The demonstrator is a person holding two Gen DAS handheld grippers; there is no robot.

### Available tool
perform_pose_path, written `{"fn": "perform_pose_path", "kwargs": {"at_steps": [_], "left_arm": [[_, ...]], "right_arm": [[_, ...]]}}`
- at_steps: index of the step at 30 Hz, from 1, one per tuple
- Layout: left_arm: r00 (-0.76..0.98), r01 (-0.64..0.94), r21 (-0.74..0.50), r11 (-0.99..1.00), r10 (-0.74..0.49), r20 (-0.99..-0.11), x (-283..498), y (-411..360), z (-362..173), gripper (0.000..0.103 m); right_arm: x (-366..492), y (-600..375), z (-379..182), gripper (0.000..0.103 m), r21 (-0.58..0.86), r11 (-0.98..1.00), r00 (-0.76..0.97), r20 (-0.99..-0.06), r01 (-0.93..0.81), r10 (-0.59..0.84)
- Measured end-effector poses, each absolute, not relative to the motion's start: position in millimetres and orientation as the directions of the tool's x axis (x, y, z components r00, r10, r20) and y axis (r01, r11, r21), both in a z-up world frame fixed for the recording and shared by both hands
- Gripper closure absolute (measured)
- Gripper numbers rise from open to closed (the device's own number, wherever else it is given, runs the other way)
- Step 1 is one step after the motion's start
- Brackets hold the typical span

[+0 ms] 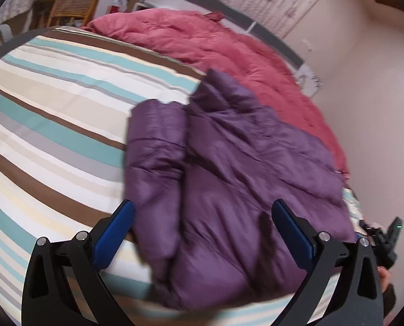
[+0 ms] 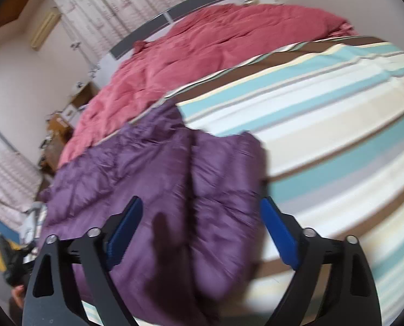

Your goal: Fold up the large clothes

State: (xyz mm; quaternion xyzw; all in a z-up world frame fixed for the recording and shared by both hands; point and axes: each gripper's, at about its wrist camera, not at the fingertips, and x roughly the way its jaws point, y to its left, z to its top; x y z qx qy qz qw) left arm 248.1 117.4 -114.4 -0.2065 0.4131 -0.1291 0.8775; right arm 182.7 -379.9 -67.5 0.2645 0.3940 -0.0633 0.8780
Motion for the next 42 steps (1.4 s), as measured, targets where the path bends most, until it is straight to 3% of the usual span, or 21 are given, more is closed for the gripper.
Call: {"fn": "perform_pose_path", "kwargs": {"at_steps": [4,6,8,11,13,17,33,36,38,40,42], "left_arm": [[0.595,0.1,-0.439,0.893,-0.407,-0.693,251,99,-120,0.004],[0.576,0.118,-0.437,0.892,-0.42,-0.701,254,91,-123,0.02],[0.556,0.123,-0.432,0.894,-0.422,-0.716,256,82,-124,0.054],[0.524,0.149,-0.476,0.866,-0.478,-0.705,253,76,-121,0.088],[0.5,0.182,-0.485,0.856,-0.505,-0.704,249,69,-119,0.092],[0.491,0.219,-0.475,0.852,-0.517,-0.702,233,67,-112,0.093],[0.432,0.272,-0.498,0.824,-0.567,-0.702,151,83,-100,0.093],[0.451,0.281,-0.447,0.849,-0.528,-0.72,147,80,-98,0.084],[0.47,0.268,-0.418,0.868,-0.496,-0.73,149,82,-93,0.064],[0.51,0.249,-0.391,0.886,-0.464,-0.725,145,90,-82,0.043],[0.566,0.228,-0.343,0.911,-0.41,-0.715,140,101,-72,0.038]], "right_arm": [[187,-380,-82,0.013,0.473,0.844,0.635,-0.74,0.253,0.224],[190,-378,-88,0.014,0.516,0.822,0.632,-0.726,0.242,0.27],[191,-375,-90,0.04,0.542,0.809,0.637,-0.712,0.228,0.297],[188,-371,-90,0.065,0.538,0.818,0.625,-0.715,0.205,0.313],[184,-371,-84,0.075,0.548,0.817,0.629,-0.702,0.177,0.335],[174,-367,-68,0.086,0.563,0.817,0.635,-0.678,0.125,0.37],[91,-364,-57,0.088,0.599,0.796,0.589,-0.676,0.089,0.443],[89,-365,-58,0.08,0.567,0.818,0.596,-0.691,0.095,0.409],[90,-371,-53,0.054,0.532,0.835,0.612,-0.709,0.138,0.351],[87,-382,-43,0.043,0.537,0.827,0.66,-0.684,0.165,0.312],[86,-390,-27,0.042,0.515,0.84,0.708,-0.657,0.17,0.259]]}}
